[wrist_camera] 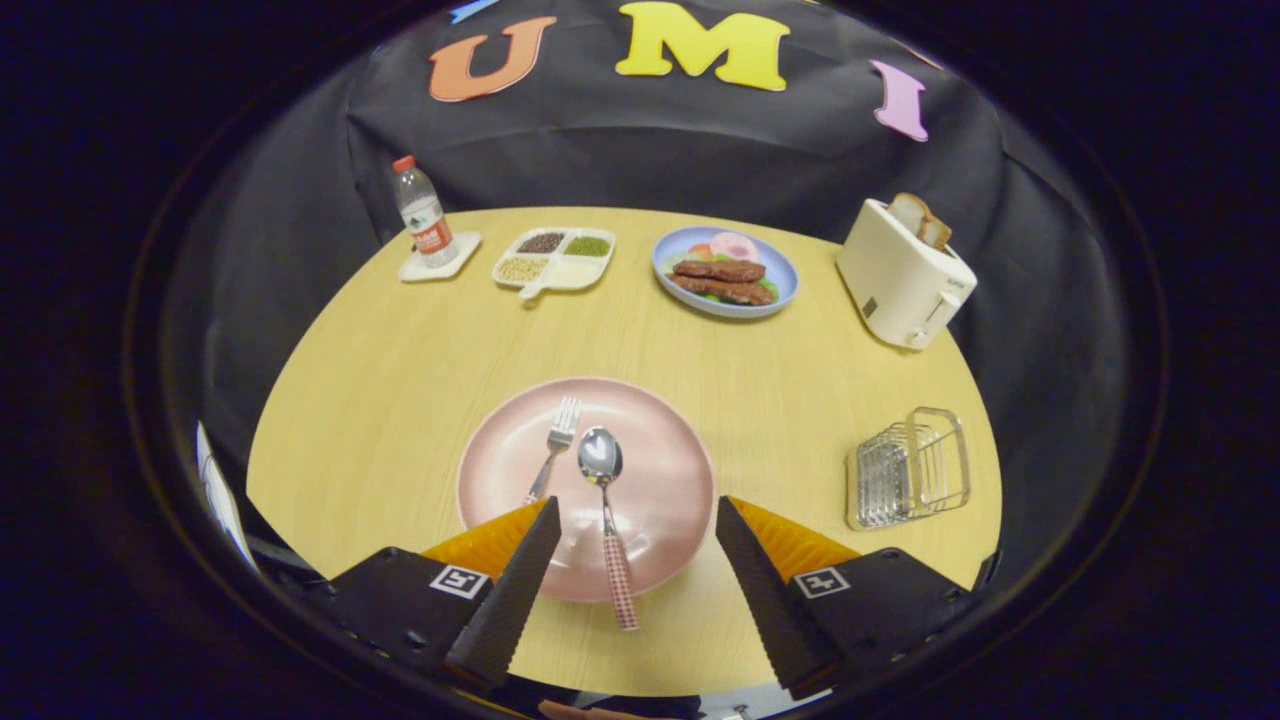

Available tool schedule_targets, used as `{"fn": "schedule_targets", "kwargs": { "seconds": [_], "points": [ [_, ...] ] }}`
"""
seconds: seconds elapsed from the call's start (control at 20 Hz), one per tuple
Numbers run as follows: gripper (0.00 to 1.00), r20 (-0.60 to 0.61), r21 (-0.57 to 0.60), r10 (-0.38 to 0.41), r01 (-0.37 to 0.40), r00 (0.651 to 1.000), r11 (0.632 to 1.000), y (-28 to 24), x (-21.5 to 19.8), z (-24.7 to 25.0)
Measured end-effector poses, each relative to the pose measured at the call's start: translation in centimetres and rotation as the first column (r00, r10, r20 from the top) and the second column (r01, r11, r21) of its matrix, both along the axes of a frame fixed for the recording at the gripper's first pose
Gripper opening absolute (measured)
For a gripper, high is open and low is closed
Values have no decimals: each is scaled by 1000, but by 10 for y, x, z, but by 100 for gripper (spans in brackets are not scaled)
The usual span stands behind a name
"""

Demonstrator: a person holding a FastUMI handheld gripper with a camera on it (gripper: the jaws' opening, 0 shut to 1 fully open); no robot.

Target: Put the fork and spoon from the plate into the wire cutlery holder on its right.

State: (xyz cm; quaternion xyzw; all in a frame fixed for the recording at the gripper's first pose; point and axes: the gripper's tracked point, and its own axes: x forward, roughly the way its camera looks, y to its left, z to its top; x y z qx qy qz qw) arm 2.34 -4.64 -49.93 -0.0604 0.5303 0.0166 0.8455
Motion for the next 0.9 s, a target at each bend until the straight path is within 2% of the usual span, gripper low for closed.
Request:
{"fn": "schedule_targets", "kwargs": {
  "seconds": [0.25,0.3,0.6,0.7,0.75,0.8,0.85,0.9],
  "points": [
    [83,-51,25,74,-73,996,997,3,-6,-33],
    [81,-53,32,79,-77,995,996,4,-8,-40],
    [53,13,40,79,-79,997,996,7,-11,-67],
    [50,-1,43,70,-70,998,997,5,-15,-77],
    [40,-9,63,65,-65,998,996,7,-17,-81],
    [37,-16,72,62,-61,998,995,9,-20,-83],
    [26,-1,83,58,-58,998,995,10,-19,-81],
    [21,17,97,62,-64,998,993,13,-17,-79]
  ]
}}
